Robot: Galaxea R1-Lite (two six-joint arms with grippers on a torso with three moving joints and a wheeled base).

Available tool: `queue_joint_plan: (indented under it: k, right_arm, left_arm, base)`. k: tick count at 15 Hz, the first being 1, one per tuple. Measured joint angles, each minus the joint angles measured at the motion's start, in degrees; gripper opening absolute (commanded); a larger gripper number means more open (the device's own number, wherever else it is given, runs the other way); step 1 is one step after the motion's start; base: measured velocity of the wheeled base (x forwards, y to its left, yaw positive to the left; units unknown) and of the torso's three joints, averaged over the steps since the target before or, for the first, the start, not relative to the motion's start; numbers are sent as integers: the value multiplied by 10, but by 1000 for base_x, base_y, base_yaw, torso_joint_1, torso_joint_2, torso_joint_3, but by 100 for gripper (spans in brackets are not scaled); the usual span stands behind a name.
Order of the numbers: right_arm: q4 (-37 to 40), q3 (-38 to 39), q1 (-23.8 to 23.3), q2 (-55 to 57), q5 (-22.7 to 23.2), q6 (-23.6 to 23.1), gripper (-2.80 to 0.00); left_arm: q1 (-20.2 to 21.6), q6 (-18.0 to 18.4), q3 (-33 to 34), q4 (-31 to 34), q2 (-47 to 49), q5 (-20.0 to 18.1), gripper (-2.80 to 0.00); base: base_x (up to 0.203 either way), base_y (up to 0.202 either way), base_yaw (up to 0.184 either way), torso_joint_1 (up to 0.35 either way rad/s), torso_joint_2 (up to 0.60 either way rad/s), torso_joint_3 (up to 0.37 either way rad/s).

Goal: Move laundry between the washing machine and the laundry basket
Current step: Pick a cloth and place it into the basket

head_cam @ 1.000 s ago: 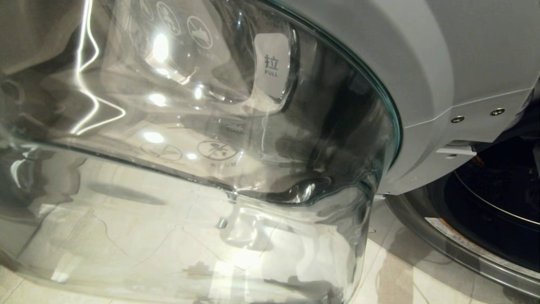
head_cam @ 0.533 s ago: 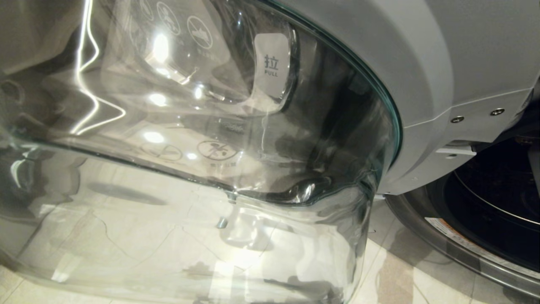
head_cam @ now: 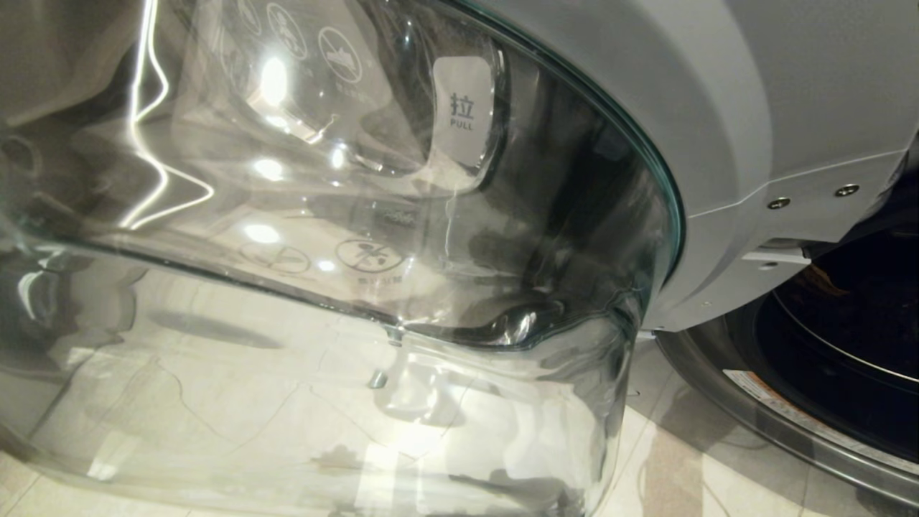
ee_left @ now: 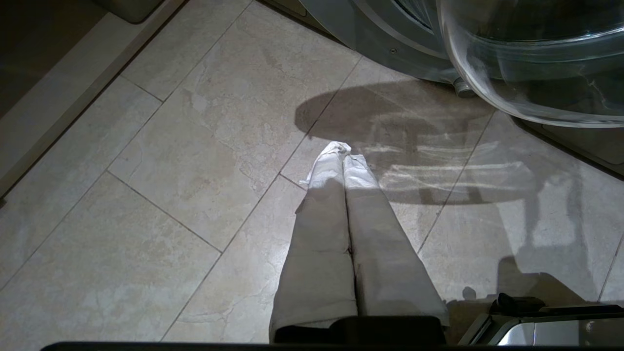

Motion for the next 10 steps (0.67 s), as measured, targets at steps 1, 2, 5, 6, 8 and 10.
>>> queue_joint_plan:
  k: [1,2,5,6,8,10]
  right_arm:
    - [-9,47,4,-24,0,2,-280]
    - [-27,98,9,-48,1,2,-280]
    - [-133,258,23,-123,-1,-6,-280]
    - [-172,308,25,-150,-1,-12,-280]
    - [-252,411,29,-207,0,-25,-280]
    - [-330,504,30,-256,2,-41,-280]
  left_arm:
    - [0,0,0,0,0,0,-280]
    - [0,0,0,0,0,0,-280]
    - [0,0,0,0,0,0,-280]
    - [0,0,0,0,0,0,-280]
    - [0,1,0,0,0,0,-280]
    - [0,1,0,0,0,0,-280]
  base:
    - [0,0,0,0,0,0]
    - [0,0,0,0,0,0]
    - [0,0,0,0,0,0]
    - [0,0,0,0,0,0]
    - [0,0,0,0,0,0]
    - [0,0,0,0,0,0]
